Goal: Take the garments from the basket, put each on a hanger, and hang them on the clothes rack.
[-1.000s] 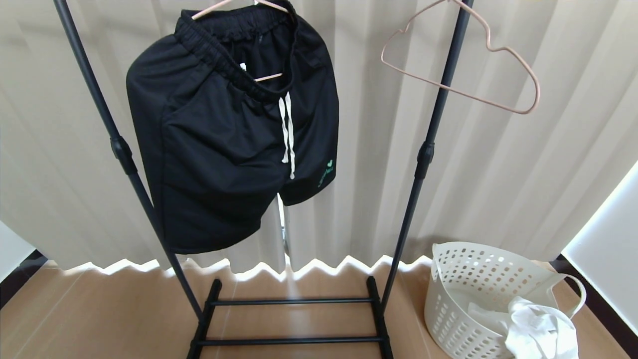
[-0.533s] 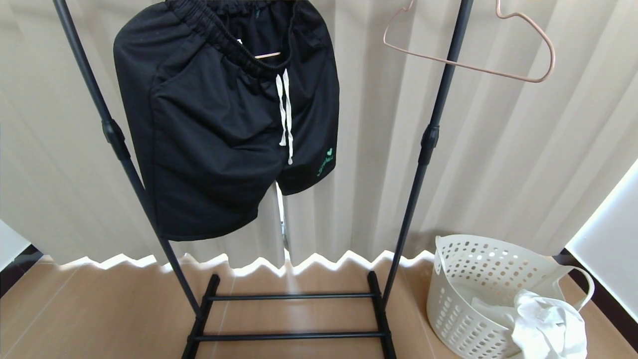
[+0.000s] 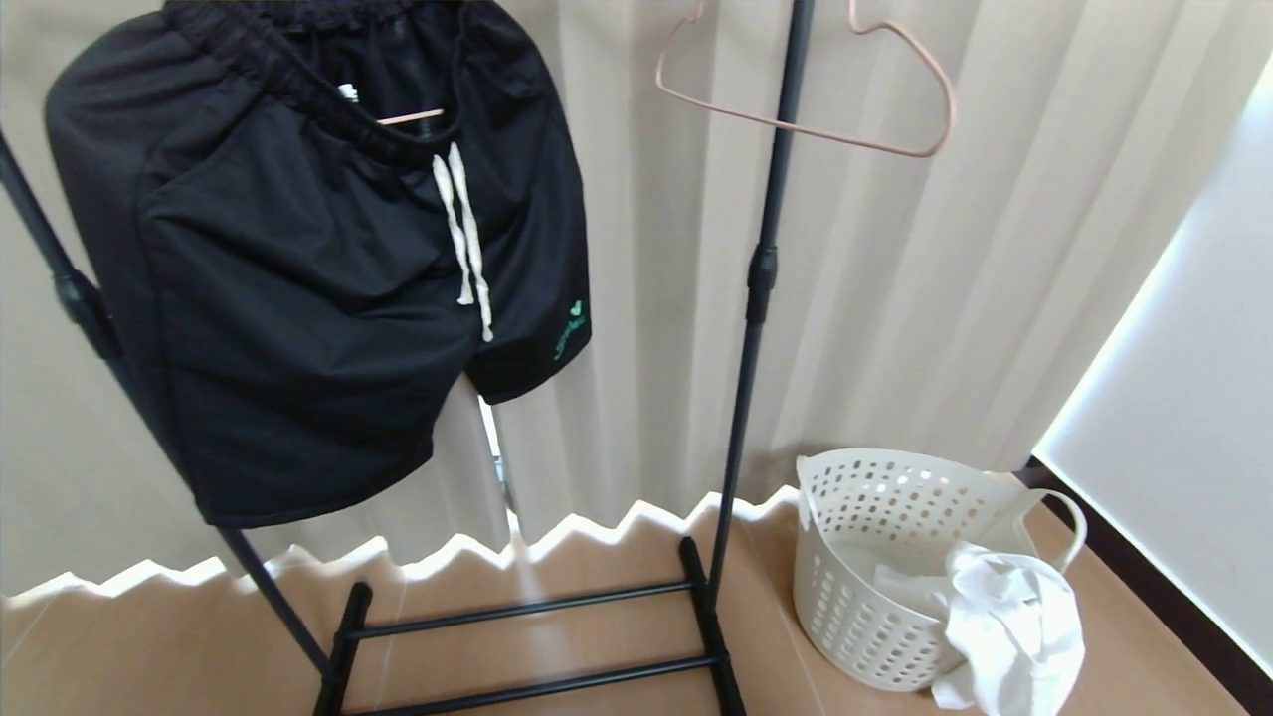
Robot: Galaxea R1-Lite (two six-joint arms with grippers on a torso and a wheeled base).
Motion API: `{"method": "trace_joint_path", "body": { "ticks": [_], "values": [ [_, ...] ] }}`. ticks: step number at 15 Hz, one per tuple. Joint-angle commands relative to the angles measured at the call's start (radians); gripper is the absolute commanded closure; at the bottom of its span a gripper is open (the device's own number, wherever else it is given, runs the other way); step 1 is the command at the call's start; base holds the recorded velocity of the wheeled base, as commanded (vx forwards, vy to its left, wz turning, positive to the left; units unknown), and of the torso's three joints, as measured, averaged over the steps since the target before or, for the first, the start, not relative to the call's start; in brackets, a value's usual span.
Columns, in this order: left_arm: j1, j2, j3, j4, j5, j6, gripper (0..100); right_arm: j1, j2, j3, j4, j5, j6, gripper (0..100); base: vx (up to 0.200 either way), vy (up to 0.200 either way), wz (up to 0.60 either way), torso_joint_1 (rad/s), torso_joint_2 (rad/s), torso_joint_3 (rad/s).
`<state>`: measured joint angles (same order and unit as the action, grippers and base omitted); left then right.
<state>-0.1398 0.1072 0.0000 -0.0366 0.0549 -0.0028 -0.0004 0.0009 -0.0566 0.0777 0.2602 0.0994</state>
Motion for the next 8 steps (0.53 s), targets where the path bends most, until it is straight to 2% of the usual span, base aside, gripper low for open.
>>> {"method": "trace_joint_path", "body": {
  "ticks": [1, 2, 6, 8],
  "values": [
    [0.000, 0.002, 0.000, 0.000, 0.000, 0.000, 0, 0.000, -0.001, 0.000, 0.001, 0.001, -0.001, 0, 0.000, 0.000, -0.60, 0.002, 0.00, 0.002],
    [0.000, 0.002, 0.000, 0.000, 0.000, 0.000, 0, -0.001, -0.001, 0.000, 0.001, 0.001, 0.000, 0, 0.000, 0.000, -0.60, 0.002, 0.00, -0.002],
    [0.000, 0.002, 0.000, 0.000, -0.001, 0.000, 0, 0.000, -0.001, 0.000, 0.001, 0.001, -0.001, 0, 0.000, 0.000, 0.00, 0.000, 0.00, 0.000],
    [0.000, 0.002, 0.000, 0.000, -0.001, 0.000, 0, 0.000, -0.001, 0.000, 0.001, 0.001, -0.001, 0, 0.000, -0.200, 0.00, 0.007, 0.00, 0.002]
  ]
}}
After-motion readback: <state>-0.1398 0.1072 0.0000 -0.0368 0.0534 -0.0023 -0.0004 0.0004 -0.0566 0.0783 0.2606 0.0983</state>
